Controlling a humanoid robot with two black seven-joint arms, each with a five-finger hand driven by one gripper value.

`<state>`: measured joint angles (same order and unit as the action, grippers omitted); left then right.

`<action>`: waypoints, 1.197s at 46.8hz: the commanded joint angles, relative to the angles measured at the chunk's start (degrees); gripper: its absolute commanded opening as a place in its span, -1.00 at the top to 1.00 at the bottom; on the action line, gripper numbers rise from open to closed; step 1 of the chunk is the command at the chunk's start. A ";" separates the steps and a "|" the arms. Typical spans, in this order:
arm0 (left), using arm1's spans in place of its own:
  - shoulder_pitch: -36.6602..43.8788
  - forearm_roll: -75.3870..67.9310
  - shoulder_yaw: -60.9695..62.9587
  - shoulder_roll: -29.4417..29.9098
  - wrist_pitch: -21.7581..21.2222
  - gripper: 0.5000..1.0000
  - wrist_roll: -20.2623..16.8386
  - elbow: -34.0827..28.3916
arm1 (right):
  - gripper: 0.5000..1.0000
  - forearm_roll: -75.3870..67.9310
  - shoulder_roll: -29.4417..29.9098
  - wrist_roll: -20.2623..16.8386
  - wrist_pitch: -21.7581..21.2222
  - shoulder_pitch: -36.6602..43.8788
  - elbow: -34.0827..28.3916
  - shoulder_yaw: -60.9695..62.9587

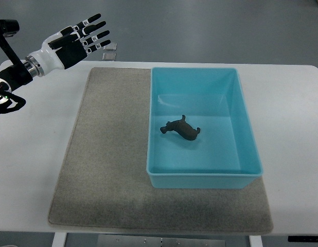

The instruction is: Place brown hippo in blue box with left hand

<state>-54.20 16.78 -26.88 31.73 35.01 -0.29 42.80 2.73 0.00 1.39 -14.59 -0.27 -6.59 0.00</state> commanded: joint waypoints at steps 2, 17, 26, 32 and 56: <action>-0.03 0.00 -0.10 0.00 -0.01 -1.00 -0.06 -0.26 | -0.74 0.00 0.00 -0.07 0.00 0.00 0.00 0.00; 0.05 -0.52 -0.54 0.09 -0.01 -1.00 -0.24 -0.18 | -0.74 0.00 0.00 0.02 0.00 0.00 0.00 0.00; 0.05 -0.96 -0.54 0.00 -0.01 -1.00 -0.33 -0.18 | -0.74 0.00 0.00 0.02 0.00 0.00 0.00 0.00; 0.05 -0.97 -0.63 0.09 -0.01 -1.00 -0.33 -0.18 | -0.74 0.00 0.00 0.02 0.00 0.00 0.00 0.00; 0.58 -0.97 -0.72 0.09 -0.01 -1.00 -0.51 -0.18 | -0.74 0.00 0.00 0.02 0.00 0.00 0.00 0.00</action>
<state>-53.68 15.72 -27.55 31.80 35.00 -0.80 42.59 2.93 0.00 1.39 -14.60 -0.27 -6.63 0.04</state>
